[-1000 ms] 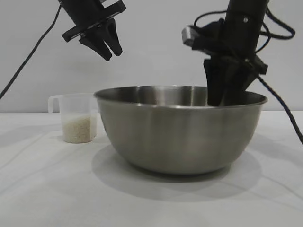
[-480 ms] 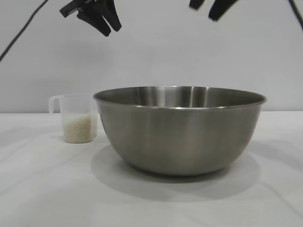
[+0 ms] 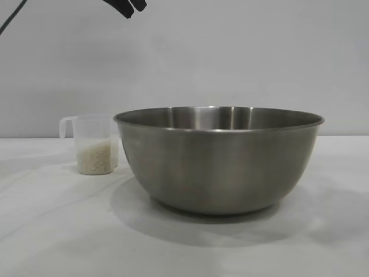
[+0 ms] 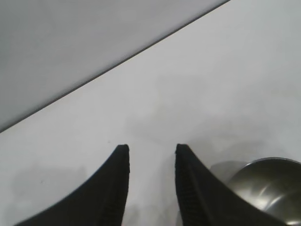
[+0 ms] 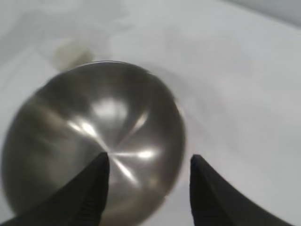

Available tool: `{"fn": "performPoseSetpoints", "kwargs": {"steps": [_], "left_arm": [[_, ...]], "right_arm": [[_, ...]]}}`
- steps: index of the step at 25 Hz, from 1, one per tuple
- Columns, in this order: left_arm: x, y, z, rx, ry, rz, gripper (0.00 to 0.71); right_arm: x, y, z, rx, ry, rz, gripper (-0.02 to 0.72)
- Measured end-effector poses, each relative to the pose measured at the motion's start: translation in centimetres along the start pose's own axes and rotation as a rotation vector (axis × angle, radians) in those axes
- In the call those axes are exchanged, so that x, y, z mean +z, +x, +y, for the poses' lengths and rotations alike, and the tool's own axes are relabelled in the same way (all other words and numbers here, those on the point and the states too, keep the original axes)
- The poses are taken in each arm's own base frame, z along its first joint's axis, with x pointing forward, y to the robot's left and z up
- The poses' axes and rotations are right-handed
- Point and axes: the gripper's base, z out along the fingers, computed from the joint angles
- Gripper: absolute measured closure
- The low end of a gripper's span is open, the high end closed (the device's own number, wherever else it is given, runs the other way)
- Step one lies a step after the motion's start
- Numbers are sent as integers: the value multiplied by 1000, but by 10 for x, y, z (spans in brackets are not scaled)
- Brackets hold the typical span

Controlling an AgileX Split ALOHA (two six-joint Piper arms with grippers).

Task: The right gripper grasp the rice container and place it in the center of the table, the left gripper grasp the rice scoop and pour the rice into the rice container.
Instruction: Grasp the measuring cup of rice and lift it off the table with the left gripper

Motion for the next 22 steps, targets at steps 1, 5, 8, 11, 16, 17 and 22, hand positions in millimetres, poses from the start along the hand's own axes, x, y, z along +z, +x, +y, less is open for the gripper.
{"fn": "performPoseSetpoints", "kwargs": {"steps": [1, 5, 8, 11, 16, 17, 22], "left_arm": [[0, 0, 0, 1, 1, 5, 515], [0, 4, 0, 13, 4, 43, 515], [0, 9, 0, 24, -3, 94, 515], [-1, 15, 5, 17, -53, 161, 515], [-5, 18, 24, 7, -267, 206, 515], [-6, 16, 27, 2, -288, 180, 515], [-19, -5, 28, -8, -322, -34, 515]], "right_arm": [[-3, 6, 1, -14, 14, 8, 422], [-8, 25, 6, -18, -8, 92, 433], [-9, 34, 2, 34, 2, 180, 459], [-12, 39, -9, 89, 87, 229, 459], [-15, 40, -14, 139, 152, 222, 459], [-15, 39, -15, 142, 156, 212, 459], [-14, 31, -17, 183, 172, 112, 459]]}}
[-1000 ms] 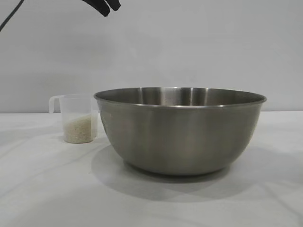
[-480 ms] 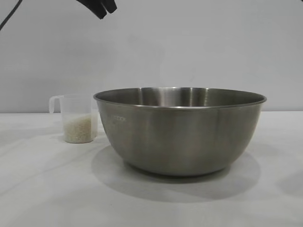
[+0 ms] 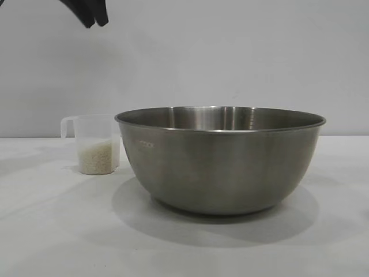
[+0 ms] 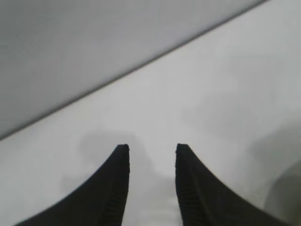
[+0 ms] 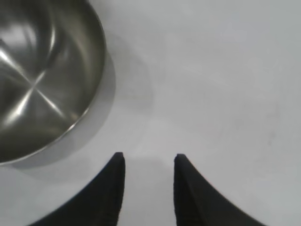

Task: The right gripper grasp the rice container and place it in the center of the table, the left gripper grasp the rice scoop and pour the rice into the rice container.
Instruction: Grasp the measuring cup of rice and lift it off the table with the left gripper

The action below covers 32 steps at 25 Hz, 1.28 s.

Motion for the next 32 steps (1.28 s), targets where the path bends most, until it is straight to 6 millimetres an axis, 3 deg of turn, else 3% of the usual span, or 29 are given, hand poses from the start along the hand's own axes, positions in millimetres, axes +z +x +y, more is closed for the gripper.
{"fn": "performPoseSetpoints", "kwargs": {"steps": [5, 9, 13, 18, 21, 25, 28, 32], "left_arm": [[-18, -11, -3, 19, 14, -80, 515], [-24, -5, -6, 18, 23, -104, 515], [-27, 36, -10, -24, -16, -166, 515], [-42, 113, -17, -116, -145, -340, 515], [-44, 145, -26, -108, -188, -371, 515], [-37, 175, -38, -88, -179, -323, 515], [-34, 188, -43, -89, -186, -327, 515], [-33, 205, -43, -123, -194, -329, 515]], "right_arm": [[-11, 2, 2, -17, -16, 22, 459], [-47, 5, 5, -30, -7, -99, 459], [-75, 17, 9, -39, -14, -131, 459], [-84, 37, 14, -5, -55, -12, 459], [-98, 48, 17, -5, -66, -30, 459], [-114, 80, 22, -4, -71, -41, 459], [-126, 112, 25, 6, -60, -63, 459], [-143, 139, 27, 30, -41, -113, 459]]}}
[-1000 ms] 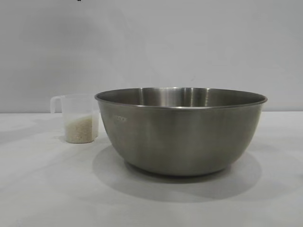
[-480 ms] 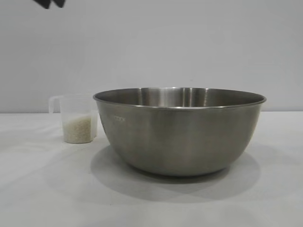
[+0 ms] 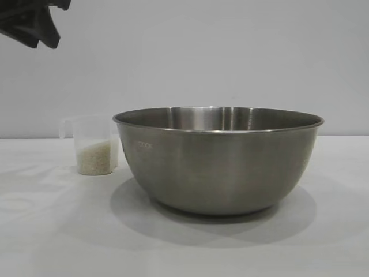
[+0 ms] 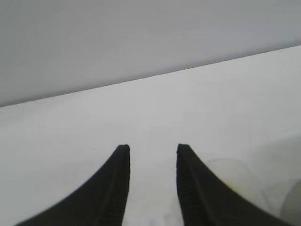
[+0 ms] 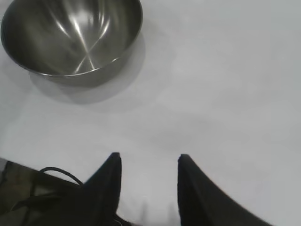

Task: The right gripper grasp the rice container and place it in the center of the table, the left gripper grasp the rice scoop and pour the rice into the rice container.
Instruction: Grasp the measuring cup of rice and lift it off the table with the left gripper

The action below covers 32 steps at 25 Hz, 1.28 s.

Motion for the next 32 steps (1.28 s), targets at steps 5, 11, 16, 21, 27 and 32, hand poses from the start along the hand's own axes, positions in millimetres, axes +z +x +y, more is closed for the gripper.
{"fn": "performPoseSetpoints", "kwargs": {"steps": [5, 11, 16, 21, 27, 32], "left_arm": [[-10, 27, 0, -4, 27, -4, 515], [-17, 56, -4, 4, 80, -38, 515], [-5, 82, -8, 28, 119, -21, 515], [8, 98, -9, 26, 122, -48, 515], [22, 120, -10, 24, 122, -90, 515], [33, 146, -10, 25, 111, 1, 515]], "right_arm": [[-10, 23, 2, 11, 6, -82, 459], [-12, 30, 2, 16, 20, -107, 459], [-5, 26, -2, 16, 52, -165, 459], [0, 25, -4, 15, 60, -188, 459], [0, 24, -4, 15, 60, -190, 459], [0, 24, -4, 15, 60, -190, 459]]}}
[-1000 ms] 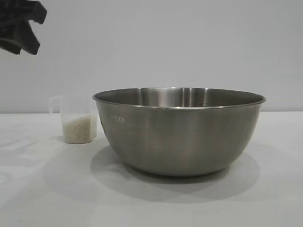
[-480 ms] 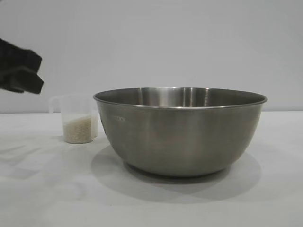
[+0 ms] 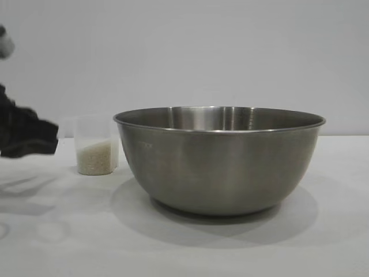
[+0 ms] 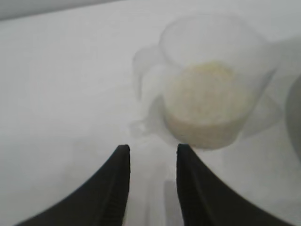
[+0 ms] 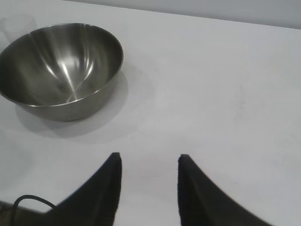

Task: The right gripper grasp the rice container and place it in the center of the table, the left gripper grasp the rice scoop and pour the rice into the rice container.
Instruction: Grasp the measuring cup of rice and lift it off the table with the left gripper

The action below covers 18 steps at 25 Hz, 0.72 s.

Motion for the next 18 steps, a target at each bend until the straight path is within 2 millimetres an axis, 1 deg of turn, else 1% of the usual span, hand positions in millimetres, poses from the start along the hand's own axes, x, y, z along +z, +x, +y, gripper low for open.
{"fn": "performPoseSetpoints", "kwargs": {"steps": [2, 5, 12, 18], "left_arm": [[1, 3, 2, -8, -19, 11, 515], [5, 1, 4, -17, -46, -3, 515], [28, -5, 5, -11, -62, -47, 515], [46, -15, 5, -14, -61, -99, 515]], "right_arm": [[0, 0, 0, 0, 0, 0, 459], [0, 0, 0, 0, 0, -2, 459], [0, 0, 0, 1, 0, -2, 459], [0, 0, 0, 1, 0, -2, 459]]}}
